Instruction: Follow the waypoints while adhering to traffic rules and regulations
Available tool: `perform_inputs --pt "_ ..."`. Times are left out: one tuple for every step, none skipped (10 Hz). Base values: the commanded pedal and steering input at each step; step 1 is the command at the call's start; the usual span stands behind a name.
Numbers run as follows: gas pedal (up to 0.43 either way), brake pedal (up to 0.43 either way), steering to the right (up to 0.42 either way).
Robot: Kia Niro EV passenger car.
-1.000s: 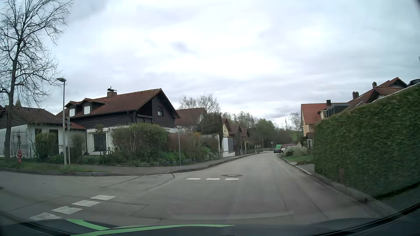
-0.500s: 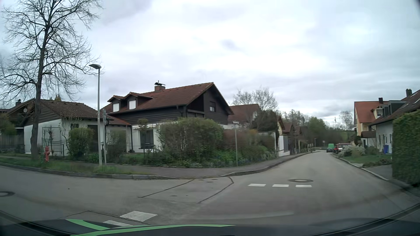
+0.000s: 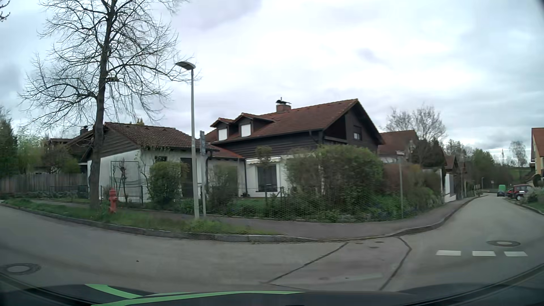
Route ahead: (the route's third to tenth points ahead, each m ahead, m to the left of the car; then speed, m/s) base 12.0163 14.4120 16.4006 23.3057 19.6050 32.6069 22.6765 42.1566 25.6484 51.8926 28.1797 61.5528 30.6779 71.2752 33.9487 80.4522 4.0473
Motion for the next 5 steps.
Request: perform_inputs --pt "0.110 0.000 -0.474" --pt "0.118 0.000 -0.477" --pt "0.118 0.000 -0.481" --pt "0.118 0.000 -0.483" --pt "0.138 0.000 -0.489"
